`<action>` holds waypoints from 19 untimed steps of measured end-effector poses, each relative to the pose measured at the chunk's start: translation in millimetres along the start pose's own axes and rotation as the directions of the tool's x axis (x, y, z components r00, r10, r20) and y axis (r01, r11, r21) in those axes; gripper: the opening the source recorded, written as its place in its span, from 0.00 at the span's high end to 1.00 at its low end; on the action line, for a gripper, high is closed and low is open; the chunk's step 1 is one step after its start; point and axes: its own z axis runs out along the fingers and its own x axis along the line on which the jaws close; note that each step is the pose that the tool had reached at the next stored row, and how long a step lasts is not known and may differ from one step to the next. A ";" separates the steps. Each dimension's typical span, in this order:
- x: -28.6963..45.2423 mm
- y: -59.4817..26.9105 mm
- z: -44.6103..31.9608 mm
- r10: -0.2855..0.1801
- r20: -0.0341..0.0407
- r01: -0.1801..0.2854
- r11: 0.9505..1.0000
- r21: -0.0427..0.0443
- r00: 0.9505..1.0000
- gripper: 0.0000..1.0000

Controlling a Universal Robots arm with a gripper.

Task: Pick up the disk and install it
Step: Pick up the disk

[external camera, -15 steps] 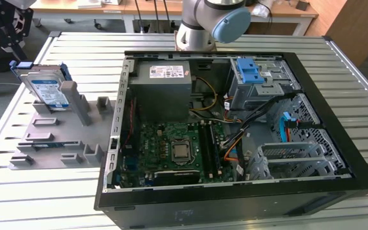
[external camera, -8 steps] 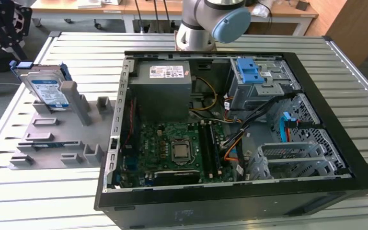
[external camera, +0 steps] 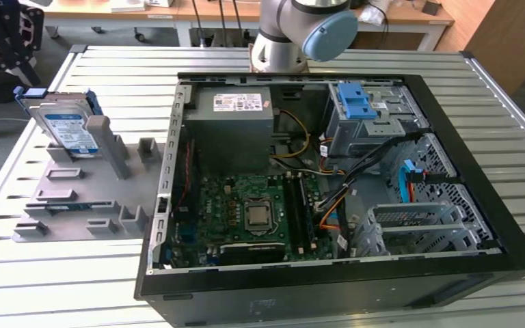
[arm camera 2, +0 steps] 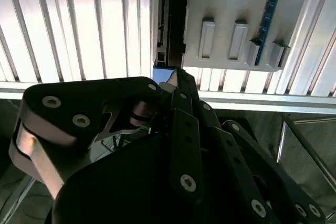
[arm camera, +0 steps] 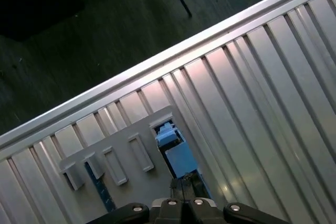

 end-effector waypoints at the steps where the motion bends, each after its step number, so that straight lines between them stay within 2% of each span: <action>1: 0.0 0.0 0.2 -0.018 0.000 0.018 1.000 0.000 1.000 0.89; 6: 0.0 0.0 1.2 -0.109 -0.001 0.109 0.994 -0.003 0.994 0.89; 10: 0.1 0.0 2.3 -0.181 -0.002 0.181 0.983 -0.005 0.983 0.89; 13: 0.1 0.0 3.0 -0.234 -0.002 0.234 0.972 -0.006 0.972 0.89; 15: 0.1 0.0 3.5 -0.269 -0.003 0.269 0.963 -0.007 0.963 0.89; 19: 0.1 0.0 4.1 -0.339 -0.003 0.339 0.941 -0.009 0.941 0.89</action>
